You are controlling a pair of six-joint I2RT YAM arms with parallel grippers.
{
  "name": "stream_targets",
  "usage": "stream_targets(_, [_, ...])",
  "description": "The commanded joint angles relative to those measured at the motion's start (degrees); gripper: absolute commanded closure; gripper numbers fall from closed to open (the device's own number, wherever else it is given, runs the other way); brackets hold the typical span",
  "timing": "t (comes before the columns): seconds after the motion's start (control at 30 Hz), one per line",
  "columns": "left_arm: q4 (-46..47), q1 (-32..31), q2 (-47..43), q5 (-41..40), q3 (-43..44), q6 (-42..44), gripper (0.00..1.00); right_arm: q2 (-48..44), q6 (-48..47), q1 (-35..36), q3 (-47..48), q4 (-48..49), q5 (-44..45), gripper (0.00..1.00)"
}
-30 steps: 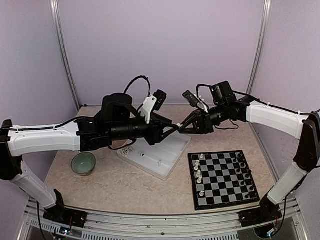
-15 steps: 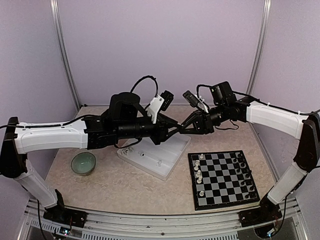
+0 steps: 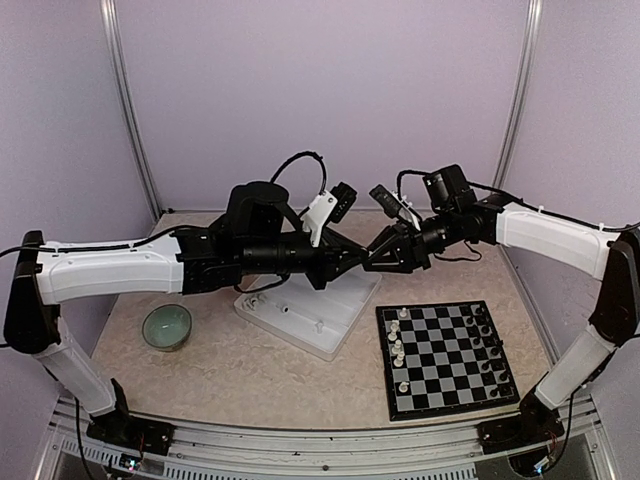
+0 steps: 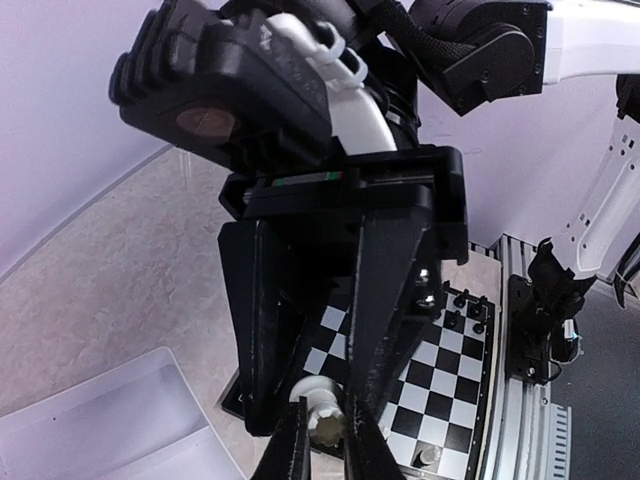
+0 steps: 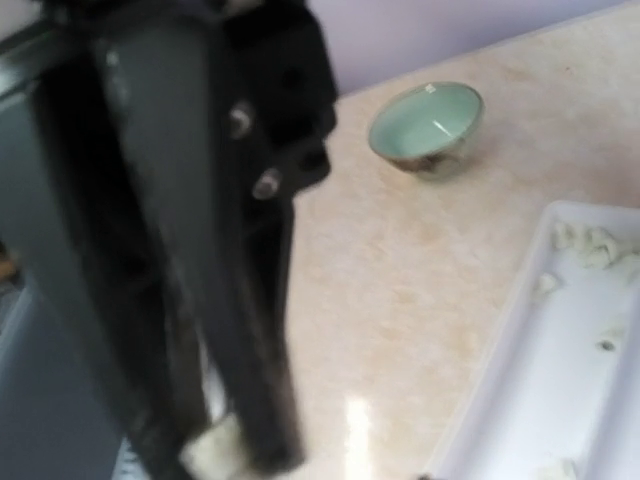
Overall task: Set up the chess pieces on the board
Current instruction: Pass from the right arm to the left, then place the rook at a1.
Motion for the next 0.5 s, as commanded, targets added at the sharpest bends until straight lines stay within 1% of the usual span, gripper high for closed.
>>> stream_targets(0.0, [-0.8,2.0,2.0,0.1,3.7,0.7,0.9,-5.4,-9.8,-1.9,-0.3,-8.4,5.7,0.5])
stream_targets(0.1, [-4.6,3.3,4.9,-0.5,6.3,0.7,0.9,-8.2,-16.4,-5.7,-2.3,-14.5,12.1,0.41])
stream_targets(0.17, [-8.2,3.8,7.4,-0.9,8.8,0.9,0.9,-11.0,-18.5,-9.7,-6.2,-15.3,13.9,0.38])
stream_targets(0.23, [-12.5,4.2,11.2,-0.3,12.7,1.1,0.9,-14.4,-19.1,-14.3,-11.3,-13.3,15.7,0.38])
stream_targets(0.3, [-16.4,4.3,15.1,0.3,17.3,1.5,0.9,-17.6,-17.6,-17.1,-16.5,-9.1,20.6,0.38])
stream_targets(0.4, [-20.7,3.8,21.2,0.7,23.6,2.3,0.9,-20.3,-15.4,-18.3,-22.7,-3.5,30.0,0.39])
stream_targets(0.47, [-23.5,3.7,25.0,0.4,27.8,2.9,0.9,-21.3,-13.8,-18.6,-25.7,-0.1,33.3,0.39])
